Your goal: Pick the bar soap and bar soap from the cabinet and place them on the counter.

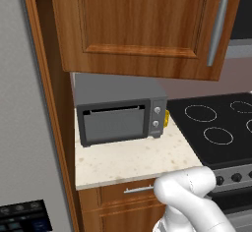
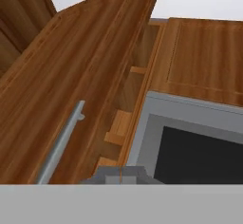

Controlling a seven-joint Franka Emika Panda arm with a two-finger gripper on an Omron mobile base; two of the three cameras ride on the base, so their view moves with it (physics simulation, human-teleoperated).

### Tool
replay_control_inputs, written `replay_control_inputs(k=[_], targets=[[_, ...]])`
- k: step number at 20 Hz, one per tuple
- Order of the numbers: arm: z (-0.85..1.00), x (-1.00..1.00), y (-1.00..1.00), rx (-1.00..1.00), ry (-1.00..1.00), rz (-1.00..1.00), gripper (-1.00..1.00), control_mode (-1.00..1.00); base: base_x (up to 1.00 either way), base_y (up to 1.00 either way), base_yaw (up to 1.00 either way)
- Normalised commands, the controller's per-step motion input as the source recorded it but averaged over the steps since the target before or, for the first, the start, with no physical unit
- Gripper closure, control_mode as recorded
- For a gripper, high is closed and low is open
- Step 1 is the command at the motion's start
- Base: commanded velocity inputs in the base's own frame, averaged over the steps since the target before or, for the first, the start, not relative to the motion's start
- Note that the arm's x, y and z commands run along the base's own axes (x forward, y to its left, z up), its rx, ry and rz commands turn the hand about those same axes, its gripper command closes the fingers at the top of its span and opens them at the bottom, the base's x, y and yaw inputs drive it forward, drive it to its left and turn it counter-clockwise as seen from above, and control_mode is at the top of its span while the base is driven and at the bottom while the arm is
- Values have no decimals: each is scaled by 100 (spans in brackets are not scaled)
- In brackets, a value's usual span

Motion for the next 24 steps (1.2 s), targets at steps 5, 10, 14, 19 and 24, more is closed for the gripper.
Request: replay_control_inputs(k=[5,10,14,19,24], targets=[[4,0,0,0,-2,3,-100,-100,0,0,0],[2,7,0,-1,0,1,-100,-100,0,0,0],[-4,21,-3,-15,-5,0,-100,-100,0,0,0],[-1,19,-3,-14,-5,1,-100,-100,0,0,0],[0,13,-9,-10,-6,1,-100,-100,0,0,0]])
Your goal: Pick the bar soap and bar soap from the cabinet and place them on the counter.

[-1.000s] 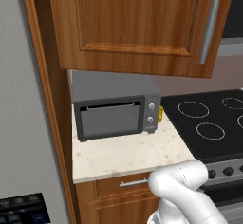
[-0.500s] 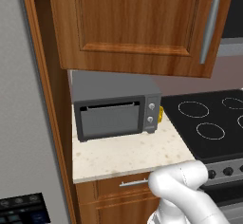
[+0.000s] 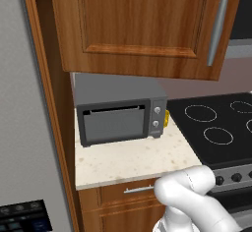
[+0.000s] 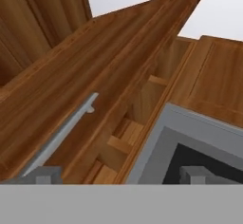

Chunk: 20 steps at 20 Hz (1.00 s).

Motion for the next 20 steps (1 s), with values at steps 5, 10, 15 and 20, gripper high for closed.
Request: replay_control_inputs(k=[5,10,15,20], targets=[[-10,19,-4,-15,-8,0,-100,-100,0,0,0],[-22,30,0,-18,-3,-1,-100,-100,0,0,0],[-12,43,0,-15,0,-2,-100,-100,0,0,0],[0,46,0,-10,0,-2,-100,-100,0,0,0]])
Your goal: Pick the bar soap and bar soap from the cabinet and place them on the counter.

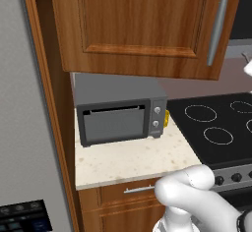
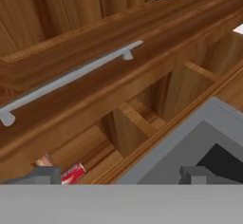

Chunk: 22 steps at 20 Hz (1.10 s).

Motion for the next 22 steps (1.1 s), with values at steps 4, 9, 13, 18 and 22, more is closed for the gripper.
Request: replay_control_inputs(k=[4,9,13,18,22], targets=[[0,36,0,-9,0,-2,-100,-100,0,0,0],[0,31,4,-8,-4,-1,-100,-100,0,0,0],[0,31,10,-7,-5,-1,-100,-100,0,0,0],[0,30,19,-6,-5,-1,-100,-100,0,0,0],[0,28,25,-5,-5,0,-100,-100,0,0,0]])
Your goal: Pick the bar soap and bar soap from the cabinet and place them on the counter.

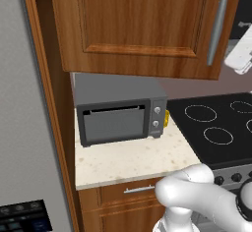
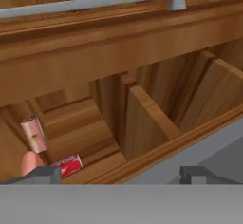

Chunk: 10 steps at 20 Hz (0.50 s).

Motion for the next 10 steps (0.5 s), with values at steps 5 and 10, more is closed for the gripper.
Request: replay_control_inputs(k=[5,10], targets=[[1,23,28,-5,-5,0,-100,-100,0,0,0],[3,14,30,-5,-5,0,-100,-100,0,0,0]])
